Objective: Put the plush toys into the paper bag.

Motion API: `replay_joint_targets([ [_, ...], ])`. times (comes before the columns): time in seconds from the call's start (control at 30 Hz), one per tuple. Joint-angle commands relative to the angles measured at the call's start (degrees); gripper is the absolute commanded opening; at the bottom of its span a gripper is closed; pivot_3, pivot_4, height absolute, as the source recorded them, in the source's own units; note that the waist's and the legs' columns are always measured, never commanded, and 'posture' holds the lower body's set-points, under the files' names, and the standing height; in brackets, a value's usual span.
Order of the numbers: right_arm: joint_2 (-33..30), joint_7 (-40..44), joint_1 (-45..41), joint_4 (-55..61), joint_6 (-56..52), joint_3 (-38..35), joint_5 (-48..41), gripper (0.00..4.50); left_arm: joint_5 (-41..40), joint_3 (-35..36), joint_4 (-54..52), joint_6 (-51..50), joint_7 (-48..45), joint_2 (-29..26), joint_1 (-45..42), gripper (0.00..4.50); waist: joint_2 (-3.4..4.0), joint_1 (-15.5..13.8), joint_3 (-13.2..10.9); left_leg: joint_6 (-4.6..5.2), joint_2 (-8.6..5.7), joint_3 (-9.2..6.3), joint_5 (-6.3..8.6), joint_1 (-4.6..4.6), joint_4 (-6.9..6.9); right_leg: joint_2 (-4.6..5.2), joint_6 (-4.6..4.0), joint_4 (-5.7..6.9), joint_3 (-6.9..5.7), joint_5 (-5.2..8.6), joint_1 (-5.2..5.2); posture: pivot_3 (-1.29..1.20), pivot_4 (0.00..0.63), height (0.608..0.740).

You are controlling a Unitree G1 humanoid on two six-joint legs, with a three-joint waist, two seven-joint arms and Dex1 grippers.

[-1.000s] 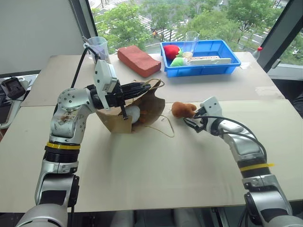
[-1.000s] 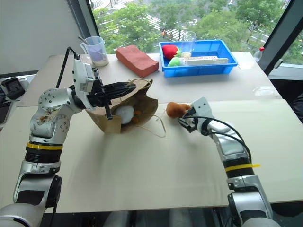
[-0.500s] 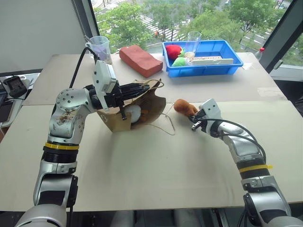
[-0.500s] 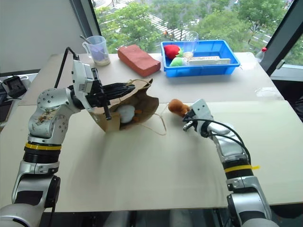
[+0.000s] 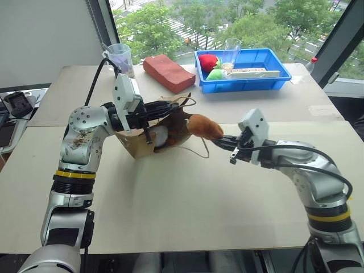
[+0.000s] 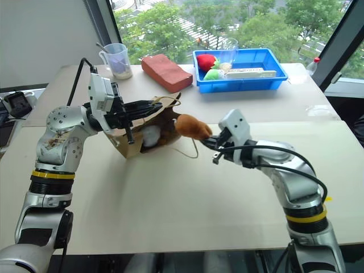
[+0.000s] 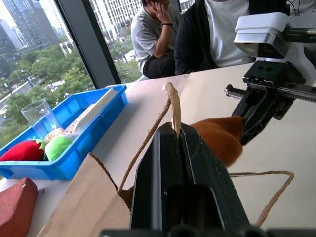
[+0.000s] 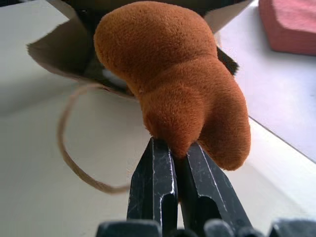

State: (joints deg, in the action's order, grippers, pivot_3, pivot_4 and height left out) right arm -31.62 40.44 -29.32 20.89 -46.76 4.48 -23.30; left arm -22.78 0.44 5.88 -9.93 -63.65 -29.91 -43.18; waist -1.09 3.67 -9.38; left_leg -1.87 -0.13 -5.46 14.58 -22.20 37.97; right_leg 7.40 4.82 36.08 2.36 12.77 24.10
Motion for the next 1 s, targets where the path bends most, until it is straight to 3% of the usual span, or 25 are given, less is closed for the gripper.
replay_joint_targets([
  [0.03,3.1,-2.7,-4.0,-0.5,0.4,3.4,1.8,0.04,-0.3,0.0,-1.2,1.2,-0.3,0.2,-1.3,0.0,0.0,0.0,0.0,0.0,0.0,0.0,0.0,0.0,0.0,0.0,0.0,0.0,0.0,0.0,0.01,0.0,0.15,0.74],
  [0.37,12.7,-6.2,-12.9,-16.3,7.4,12.8,11.1,0.04,-1.2,-1.2,-3.4,-0.2,-1.5,1.2,-1.1,0.0,0.0,0.2,0.0,-0.06,-0.01,-0.03,-0.03,-0.02,0.0,0.0,0.0,0.03,-0.03,0.0,0.06,0.0,0.15,0.74],
  [0.6,22.6,-11.4,-17.7,-29.4,14.7,10.8,14.2,0.04,-2.0,-1.2,-4.5,-1.3,-2.2,1.3,-1.2,0.0,0.01,0.4,0.0,-0.11,0.0,-0.06,-0.06,0.0,-0.01,0.0,0.0,0.09,-0.03,0.0,0.09,0.0,0.15,0.74],
  [0.77,24.0,-13.7,-17.6,-38.9,20.5,9.6,16.9,0.04,-2.2,-1.2,-4.8,-1.5,-2.2,1.2,-1.1,0.0,0.01,0.2,0.0,-0.38,-0.01,-0.07,-0.22,0.0,-0.03,0.0,0.0,0.09,-0.04,0.0,0.08,0.0,0.15,0.74],
  [1.0,22.9,-11.1,-14.8,-36.3,20.7,7.6,15.6,2.37,-2.8,-0.6,-6.0,-2.3,-1.6,0.7,-0.3,0.0,0.01,0.5,0.0,-0.37,0.0,-0.07,-0.21,-0.01,-0.08,0.0,0.0,0.08,-0.04,0.0,0.13,0.0,0.15,0.74],
])
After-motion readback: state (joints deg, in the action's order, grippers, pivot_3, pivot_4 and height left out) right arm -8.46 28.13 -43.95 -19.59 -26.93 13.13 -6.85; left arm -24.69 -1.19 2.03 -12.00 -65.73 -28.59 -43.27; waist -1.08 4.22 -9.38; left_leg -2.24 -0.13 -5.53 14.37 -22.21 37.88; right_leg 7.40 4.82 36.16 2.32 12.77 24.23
